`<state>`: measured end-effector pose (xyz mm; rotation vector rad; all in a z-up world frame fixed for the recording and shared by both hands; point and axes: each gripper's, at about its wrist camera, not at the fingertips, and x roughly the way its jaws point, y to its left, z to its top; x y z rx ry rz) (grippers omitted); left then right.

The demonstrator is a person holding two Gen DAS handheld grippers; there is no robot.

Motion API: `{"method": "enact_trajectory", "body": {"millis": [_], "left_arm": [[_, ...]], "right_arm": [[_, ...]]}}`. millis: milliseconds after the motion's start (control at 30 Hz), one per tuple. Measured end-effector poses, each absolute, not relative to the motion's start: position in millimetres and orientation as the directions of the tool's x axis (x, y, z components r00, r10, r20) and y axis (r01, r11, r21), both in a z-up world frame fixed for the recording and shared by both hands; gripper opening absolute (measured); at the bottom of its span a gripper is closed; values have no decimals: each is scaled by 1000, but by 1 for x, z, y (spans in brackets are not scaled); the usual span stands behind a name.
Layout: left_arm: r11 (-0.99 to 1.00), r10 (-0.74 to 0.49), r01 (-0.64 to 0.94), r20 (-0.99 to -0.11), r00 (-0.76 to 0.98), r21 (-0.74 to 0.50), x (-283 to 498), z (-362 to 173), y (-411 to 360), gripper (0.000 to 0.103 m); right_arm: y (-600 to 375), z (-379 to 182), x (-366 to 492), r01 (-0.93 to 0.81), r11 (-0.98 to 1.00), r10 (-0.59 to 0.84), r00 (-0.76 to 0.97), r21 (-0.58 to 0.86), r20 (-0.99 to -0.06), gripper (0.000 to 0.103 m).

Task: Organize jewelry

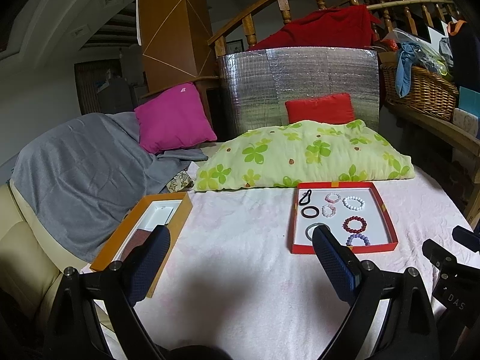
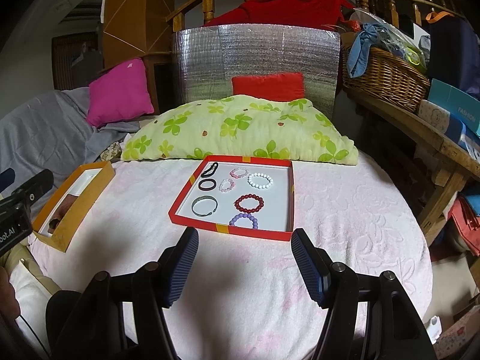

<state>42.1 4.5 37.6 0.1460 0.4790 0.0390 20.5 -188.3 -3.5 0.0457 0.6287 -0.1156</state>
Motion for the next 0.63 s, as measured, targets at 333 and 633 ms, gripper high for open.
{"method": "enact_trajectory", "body": {"millis": [333, 633], "left_arm": [[988, 60, 15, -465, 883, 155, 45, 34, -1, 96], [985, 25, 59, -474, 880, 161, 68, 15, -15, 96]], "right_arm": [[-191, -8, 22, 128, 992, -97, 799, 9, -594, 69], [-213, -28, 41, 159, 987, -105, 769, 30, -631, 69]]}}
